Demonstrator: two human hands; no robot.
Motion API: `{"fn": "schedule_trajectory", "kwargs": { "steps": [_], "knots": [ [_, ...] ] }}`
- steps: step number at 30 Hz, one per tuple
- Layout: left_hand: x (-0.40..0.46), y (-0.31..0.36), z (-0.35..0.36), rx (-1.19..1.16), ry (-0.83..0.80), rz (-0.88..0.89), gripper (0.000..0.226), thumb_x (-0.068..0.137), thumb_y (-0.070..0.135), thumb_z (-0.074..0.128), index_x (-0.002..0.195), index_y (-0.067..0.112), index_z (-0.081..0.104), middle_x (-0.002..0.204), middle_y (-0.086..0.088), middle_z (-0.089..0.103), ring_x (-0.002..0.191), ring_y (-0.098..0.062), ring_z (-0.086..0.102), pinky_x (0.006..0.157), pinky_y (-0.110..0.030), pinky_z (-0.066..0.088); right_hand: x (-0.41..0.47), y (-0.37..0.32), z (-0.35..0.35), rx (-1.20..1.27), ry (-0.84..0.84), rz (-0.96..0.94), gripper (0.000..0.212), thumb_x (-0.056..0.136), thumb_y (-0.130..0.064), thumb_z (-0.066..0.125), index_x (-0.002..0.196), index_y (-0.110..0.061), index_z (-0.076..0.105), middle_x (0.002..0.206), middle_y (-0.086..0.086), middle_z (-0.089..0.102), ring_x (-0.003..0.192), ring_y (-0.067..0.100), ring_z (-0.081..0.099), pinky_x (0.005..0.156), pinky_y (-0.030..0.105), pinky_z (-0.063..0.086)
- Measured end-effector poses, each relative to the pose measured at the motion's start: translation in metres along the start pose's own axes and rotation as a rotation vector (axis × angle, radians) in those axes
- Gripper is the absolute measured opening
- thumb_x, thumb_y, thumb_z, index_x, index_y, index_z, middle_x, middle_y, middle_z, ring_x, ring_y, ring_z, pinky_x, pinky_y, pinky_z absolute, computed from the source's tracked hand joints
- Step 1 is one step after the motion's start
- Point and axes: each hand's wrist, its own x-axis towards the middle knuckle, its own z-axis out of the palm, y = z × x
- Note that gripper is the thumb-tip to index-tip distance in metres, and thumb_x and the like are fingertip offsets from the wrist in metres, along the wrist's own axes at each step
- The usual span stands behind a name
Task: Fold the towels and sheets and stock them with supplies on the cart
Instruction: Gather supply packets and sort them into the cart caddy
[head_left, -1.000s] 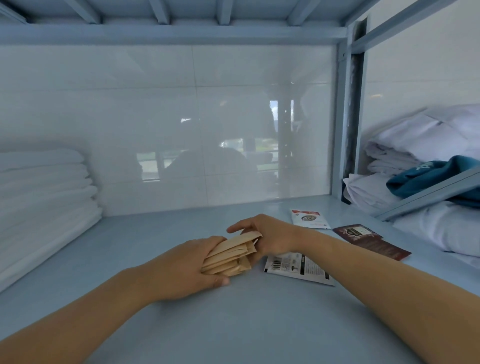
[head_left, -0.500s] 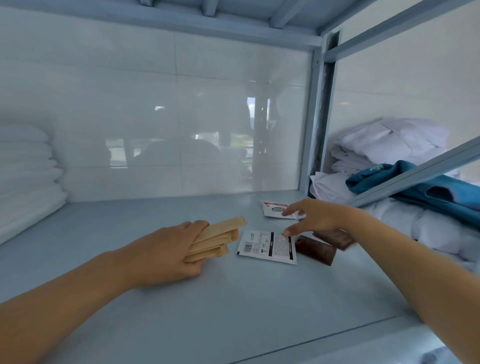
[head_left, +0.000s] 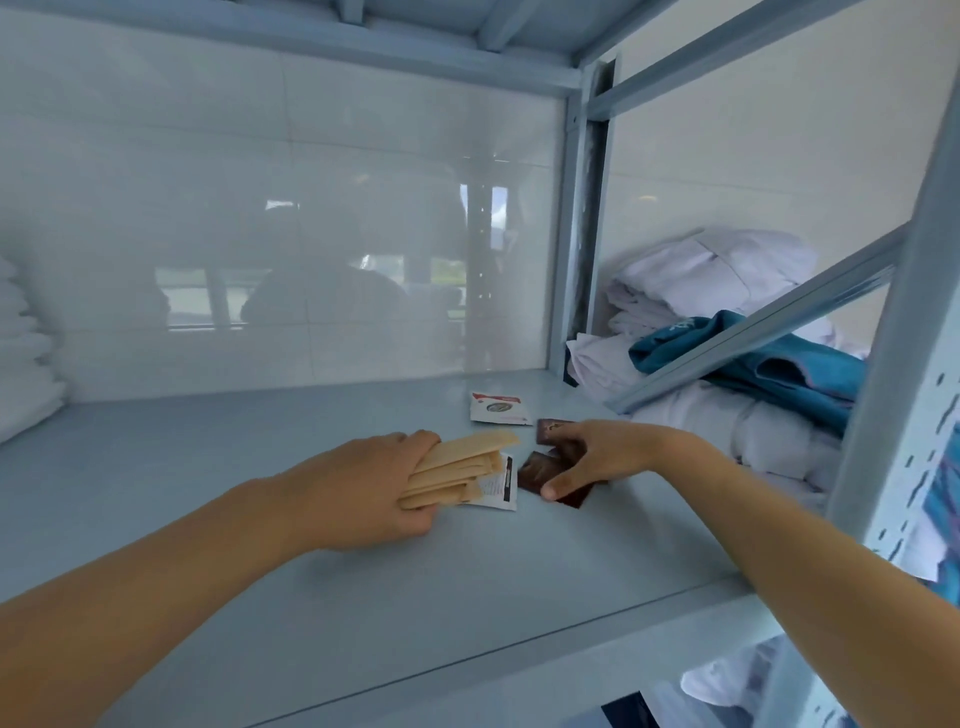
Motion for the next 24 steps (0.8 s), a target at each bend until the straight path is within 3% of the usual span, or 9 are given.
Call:
{"fn": "schedule_trajectory", "kwargs": {
  "steps": [3,5,7,10,14,19,24],
  "knots": [
    [0.016,0.017,0.002,0.018,0.018,0.0,0.034,0.086,0.051,0.059,0.112,0.034,0.045,0.096,0.009,0.058,0.084,-0.013,0.059,0.077,-0.035,0.05,-0.006,-0.003,0.006,-0.001,0.072,-0.032,0.097,0.065,-0.08,0.074,0.151,-0.043,0.046,0.143,-0.01,0.052,0.125,0.016,0.053,0.101,0.03,0.039],
    [0.023,0.024,0.004,-0.018,0.046,0.01,0.035,0.086,0.052,0.06,0.113,0.036,0.045,0.095,0.012,0.057,0.082,-0.01,0.058,0.073,-0.031,0.047,-0.012,-0.002,0.011,0.024,0.159,-0.077,0.07,0.074,-0.065,0.074,0.139,-0.045,0.057,0.131,-0.01,0.061,0.116,0.015,0.059,0.09,0.026,0.044],
    [0.024,0.026,0.009,-0.026,0.059,0.025,0.037,0.083,0.054,0.057,0.114,0.038,0.044,0.096,0.013,0.057,0.082,-0.009,0.058,0.074,-0.031,0.048,-0.014,-0.001,0.017,0.07,0.235,-0.12,0.053,0.077,-0.056,0.076,0.127,-0.043,0.065,0.122,-0.011,0.066,0.111,0.014,0.062,0.091,0.025,0.049],
    [0.017,0.021,0.018,-0.001,0.042,0.026,0.041,0.078,0.059,0.051,0.115,0.043,0.041,0.096,0.014,0.057,0.083,-0.008,0.059,0.078,-0.035,0.052,-0.016,0.005,0.013,0.181,0.235,-0.147,0.08,0.066,-0.068,0.084,0.138,-0.04,0.06,0.134,-0.014,0.061,0.126,0.009,0.055,0.111,0.036,0.043],
    [0.015,0.02,0.026,-0.016,0.026,0.023,0.047,0.077,0.063,0.05,0.12,0.045,0.04,0.1,0.017,0.057,0.087,-0.005,0.059,0.082,-0.035,0.052,-0.021,0.021,0.003,0.156,0.122,-0.067,0.116,0.045,-0.085,0.083,0.148,-0.043,0.047,0.138,-0.019,0.053,0.13,0.008,0.05,0.107,0.032,0.038],
    [0.015,0.022,0.026,-0.024,0.018,0.025,0.05,0.078,0.065,0.05,0.123,0.046,0.04,0.102,0.017,0.058,0.088,-0.005,0.059,0.083,-0.034,0.052,-0.02,0.023,0.006,0.147,0.189,-0.071,0.095,0.05,-0.072,0.086,0.135,-0.042,0.058,0.118,-0.022,0.062,0.105,0.002,0.06,0.085,0.02,0.045],
    [0.011,0.019,0.023,-0.072,0.021,0.008,0.043,0.079,0.061,0.054,0.118,0.044,0.045,0.097,0.018,0.06,0.084,-0.003,0.06,0.079,-0.03,0.051,-0.023,0.015,0.013,0.101,0.31,-0.041,0.068,0.058,-0.057,0.078,0.123,-0.044,0.063,0.104,-0.018,0.065,0.09,0.002,0.063,0.072,0.02,0.046]
  ]
}}
